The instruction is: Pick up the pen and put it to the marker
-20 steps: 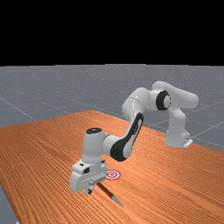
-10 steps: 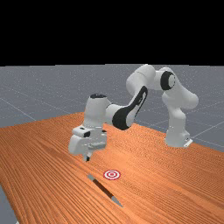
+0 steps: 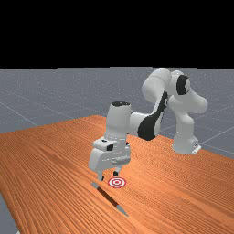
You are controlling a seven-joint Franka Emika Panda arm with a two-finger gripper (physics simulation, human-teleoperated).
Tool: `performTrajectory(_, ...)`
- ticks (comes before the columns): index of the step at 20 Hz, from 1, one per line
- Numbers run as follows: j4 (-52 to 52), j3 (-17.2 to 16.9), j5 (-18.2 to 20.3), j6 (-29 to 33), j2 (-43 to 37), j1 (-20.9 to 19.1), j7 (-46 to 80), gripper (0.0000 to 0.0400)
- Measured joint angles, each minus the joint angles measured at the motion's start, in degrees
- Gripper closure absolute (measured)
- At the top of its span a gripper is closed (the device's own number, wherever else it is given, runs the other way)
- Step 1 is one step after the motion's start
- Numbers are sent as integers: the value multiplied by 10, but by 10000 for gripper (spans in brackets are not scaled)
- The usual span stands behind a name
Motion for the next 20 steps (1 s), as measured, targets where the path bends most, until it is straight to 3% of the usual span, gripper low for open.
performTrajectory(1, 21, 12, 16, -47, 7, -8, -11, 20)
performTrajectory(4, 143, 13, 19, -104, 96, -3, -16, 4)
performTrajectory(8, -108, 6, 8, 82, -5, -5, 7, 1)
performTrajectory(12, -81, 12, 13, 48, 19, -6, -2, 0)
performTrajectory(13, -105, -19, -16, 91, 16, 17, 28, 0)
performTrajectory(14, -119, 13, 5, 106, 14, -11, -19, 0)
performTrajectory(15, -127, 36, 2, 106, 11, -38, -91, 0)
performTrajectory(17, -142, 50, 4, 108, 4, -81, -159, 0)
performTrajectory(19, -152, 50, 10, 113, -1, -115, -185, 0)
performTrajectory(20, -156, 15, 19, 121, -5, -95, -91, 0)
